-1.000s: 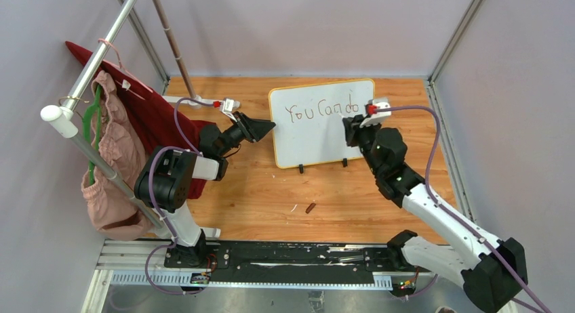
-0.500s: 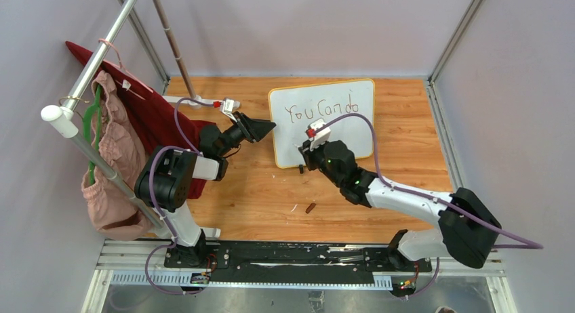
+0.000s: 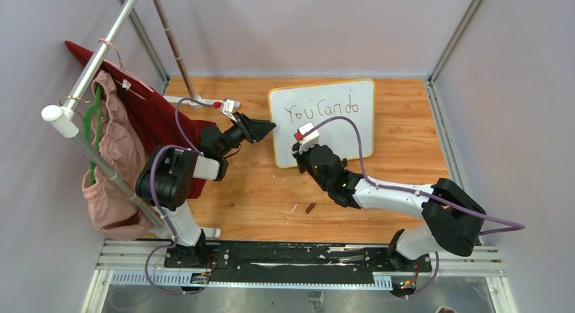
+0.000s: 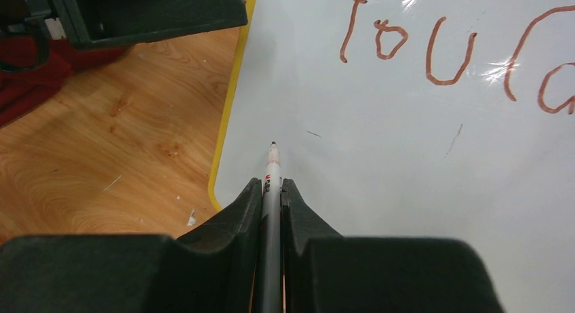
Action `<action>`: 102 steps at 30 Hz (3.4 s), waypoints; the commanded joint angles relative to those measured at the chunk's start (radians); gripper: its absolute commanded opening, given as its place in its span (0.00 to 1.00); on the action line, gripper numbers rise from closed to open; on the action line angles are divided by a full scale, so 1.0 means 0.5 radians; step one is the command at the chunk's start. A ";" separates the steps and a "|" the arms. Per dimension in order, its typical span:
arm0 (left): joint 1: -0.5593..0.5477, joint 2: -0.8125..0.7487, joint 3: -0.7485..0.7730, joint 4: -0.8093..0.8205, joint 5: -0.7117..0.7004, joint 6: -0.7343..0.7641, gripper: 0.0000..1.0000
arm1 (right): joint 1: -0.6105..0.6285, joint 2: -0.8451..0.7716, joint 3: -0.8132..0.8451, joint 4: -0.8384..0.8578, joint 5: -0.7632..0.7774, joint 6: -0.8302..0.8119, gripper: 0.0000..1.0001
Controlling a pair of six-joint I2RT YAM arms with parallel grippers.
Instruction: Write a sentence on the whiteboard
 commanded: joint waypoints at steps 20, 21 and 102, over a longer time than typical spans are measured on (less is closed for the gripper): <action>0.005 0.065 -0.045 0.045 0.005 -0.101 0.50 | 0.062 0.186 0.194 -0.034 0.361 0.025 0.00; 0.005 0.066 -0.045 0.045 0.005 -0.101 0.50 | 0.062 0.193 0.194 -0.037 0.363 0.029 0.00; 0.005 0.063 -0.040 0.094 0.009 -0.153 0.50 | 0.101 0.130 0.177 -0.227 0.239 0.184 0.00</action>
